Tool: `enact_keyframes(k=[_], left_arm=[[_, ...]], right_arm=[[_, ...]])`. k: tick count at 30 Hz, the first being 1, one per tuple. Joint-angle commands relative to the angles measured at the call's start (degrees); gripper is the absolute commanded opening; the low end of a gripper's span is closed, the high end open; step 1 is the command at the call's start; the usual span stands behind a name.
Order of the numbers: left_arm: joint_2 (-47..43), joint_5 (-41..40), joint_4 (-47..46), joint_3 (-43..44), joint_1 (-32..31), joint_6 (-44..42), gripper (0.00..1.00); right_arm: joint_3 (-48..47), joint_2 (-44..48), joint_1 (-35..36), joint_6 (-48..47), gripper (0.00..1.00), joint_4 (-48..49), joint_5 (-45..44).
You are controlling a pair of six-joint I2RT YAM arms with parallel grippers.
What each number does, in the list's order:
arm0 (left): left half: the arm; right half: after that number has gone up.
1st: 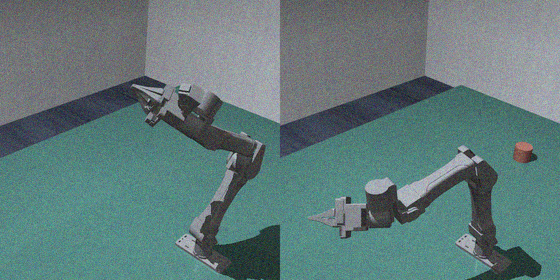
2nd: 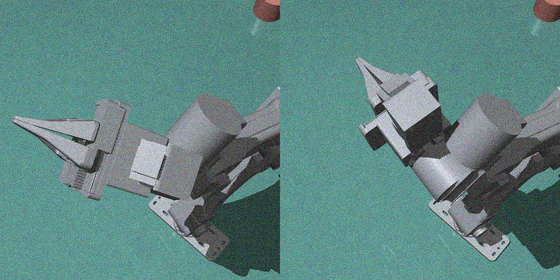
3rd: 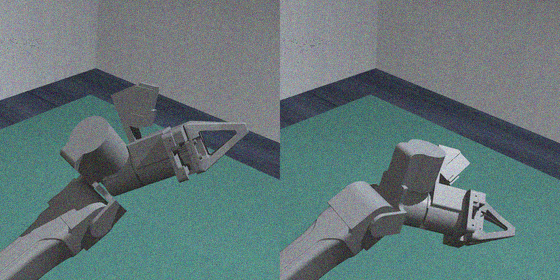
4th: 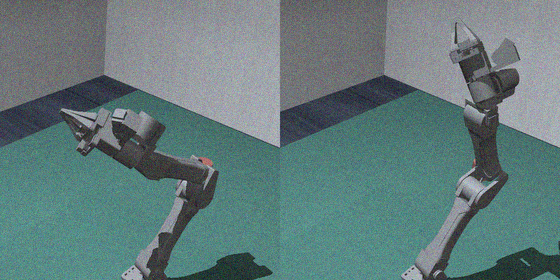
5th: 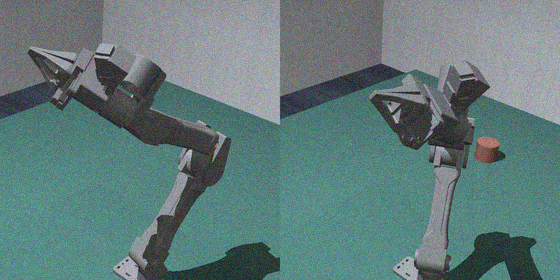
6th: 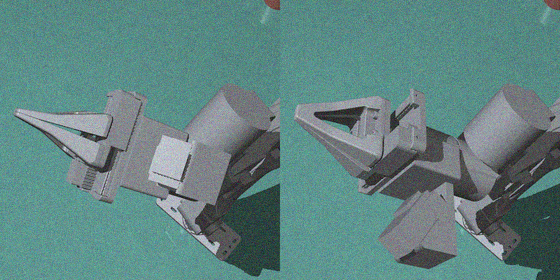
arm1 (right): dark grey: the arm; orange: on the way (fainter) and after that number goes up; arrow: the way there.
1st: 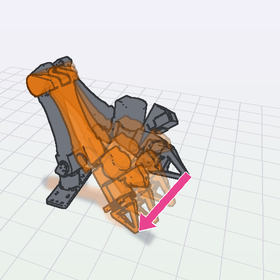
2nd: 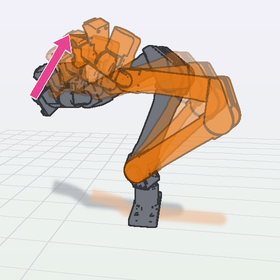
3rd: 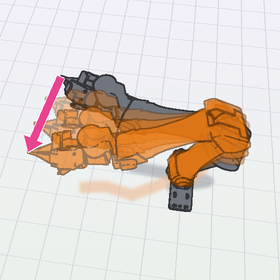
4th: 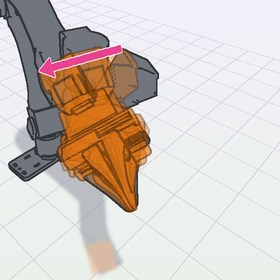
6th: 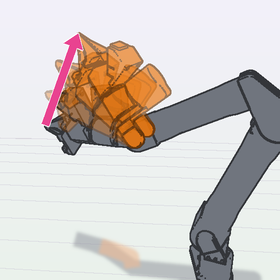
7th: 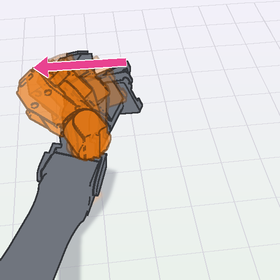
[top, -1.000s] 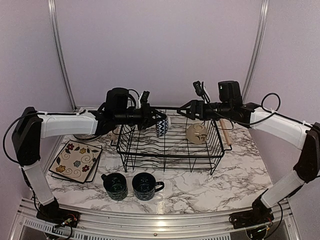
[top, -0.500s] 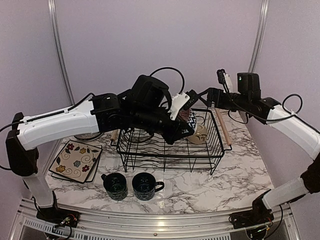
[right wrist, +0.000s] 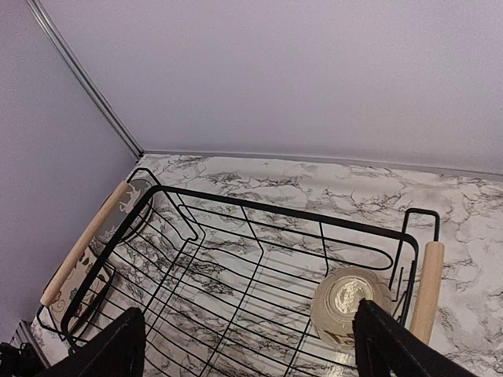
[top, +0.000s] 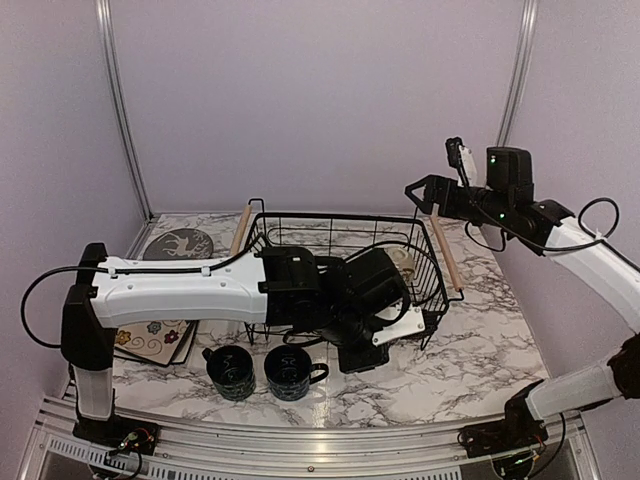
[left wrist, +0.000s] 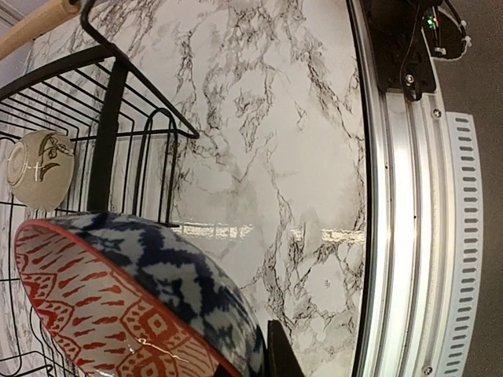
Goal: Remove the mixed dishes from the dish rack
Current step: Place the bowl at the corner of the board.
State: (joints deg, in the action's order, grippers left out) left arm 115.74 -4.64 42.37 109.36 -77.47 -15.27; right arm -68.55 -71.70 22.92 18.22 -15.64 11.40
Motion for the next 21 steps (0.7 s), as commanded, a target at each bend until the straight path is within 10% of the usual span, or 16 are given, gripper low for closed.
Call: enact_keyframes(k=[1, 21], left_arm=[[2.8, -1.94, 4.06, 2.41, -1.72, -3.99, 0.0], [12.58, 0.1, 5.24, 5.84, -2.51, -4.4, 0.0]], right_arm=[[1.11, 1.69, -0.16, 0.85, 0.88, -0.55, 0.0], [1.88, 1.31, -0.18, 0.46, 0.88, 0.43, 0.91]])
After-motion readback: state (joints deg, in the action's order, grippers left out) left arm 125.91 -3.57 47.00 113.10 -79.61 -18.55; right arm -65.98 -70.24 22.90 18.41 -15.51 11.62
